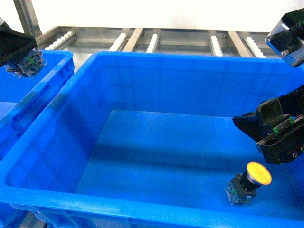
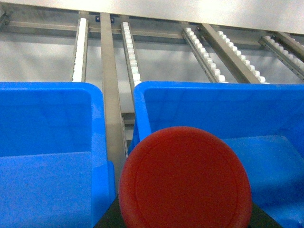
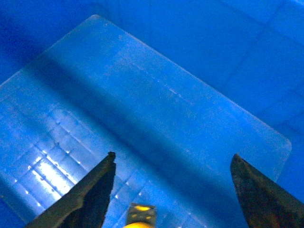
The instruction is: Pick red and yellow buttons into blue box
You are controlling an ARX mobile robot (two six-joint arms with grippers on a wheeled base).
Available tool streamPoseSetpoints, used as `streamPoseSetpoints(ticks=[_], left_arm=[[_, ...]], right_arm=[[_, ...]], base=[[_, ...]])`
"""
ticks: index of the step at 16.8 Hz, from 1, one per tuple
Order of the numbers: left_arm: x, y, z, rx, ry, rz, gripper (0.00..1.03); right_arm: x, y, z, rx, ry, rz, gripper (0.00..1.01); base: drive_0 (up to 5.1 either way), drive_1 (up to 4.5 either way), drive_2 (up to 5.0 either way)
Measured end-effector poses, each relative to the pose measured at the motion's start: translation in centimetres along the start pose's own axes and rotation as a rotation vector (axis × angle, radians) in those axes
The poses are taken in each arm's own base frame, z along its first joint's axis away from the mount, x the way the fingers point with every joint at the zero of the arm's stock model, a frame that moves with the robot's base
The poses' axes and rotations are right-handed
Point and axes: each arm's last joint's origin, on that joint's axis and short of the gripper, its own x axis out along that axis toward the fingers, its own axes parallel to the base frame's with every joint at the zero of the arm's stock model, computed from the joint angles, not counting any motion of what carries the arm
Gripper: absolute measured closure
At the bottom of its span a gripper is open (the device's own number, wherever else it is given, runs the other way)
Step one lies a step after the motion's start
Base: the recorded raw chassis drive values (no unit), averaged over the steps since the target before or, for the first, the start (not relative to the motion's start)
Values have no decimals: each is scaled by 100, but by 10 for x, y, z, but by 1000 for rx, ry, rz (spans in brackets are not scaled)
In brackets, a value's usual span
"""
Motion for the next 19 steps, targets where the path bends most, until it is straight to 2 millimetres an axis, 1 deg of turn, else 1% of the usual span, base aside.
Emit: streamPoseSetpoints(ticks=[2,3,4,5,6,8,9,10,12,13,16,17,18,19], left_arm=[[0,0,0,0,0,0,80],[0,0,0,0,0,0,80],[1,-3,-1,-1,12,-10,80],[15,-15,3,2,17,-67,80],[26,-34,6,22,8,-141,80],[34,-61,-3,32,55,-254,80],[38,-68,-11,30,99,-278,80],[44,-70,-23,25,155,-281,80],[55,-70,-41,49,182,-248,80],[58,-70,-46,56,188,-250,80],[82,-71,-58,55,231,-265,80],[83,-73,-60,58,231,-278,80],[83,-74,-60,58,227,-287,74],[83,-75,-59,59,223,-291,63]], right_arm=[[0,0,0,0,0,0,12],[0,0,0,0,0,0,4],[0,0,0,0,1,0,3],[0,0,0,0,0,0,3],[0,1,0,-1,0,4,3],[0,2,0,-3,0,6,3],[0,2,0,-3,-1,6,3],[0,2,0,-3,0,6,3],[0,2,0,-3,0,8,3],[0,2,0,-3,-1,8,3],[0,2,0,-3,-1,8,3],[0,2,0,-3,-1,9,3],[0,2,0,-3,-1,8,3],[0,2,0,-3,-1,8,3]], base=[[0,0,0],[0,0,0],[0,0,0],[0,0,0],[0,0,0],[0,0,0],[0,0,0],[0,0,0],[0,0,0],[0,0,0],[0,0,0],[0,0,0],[0,0,0],[0,0,0]])
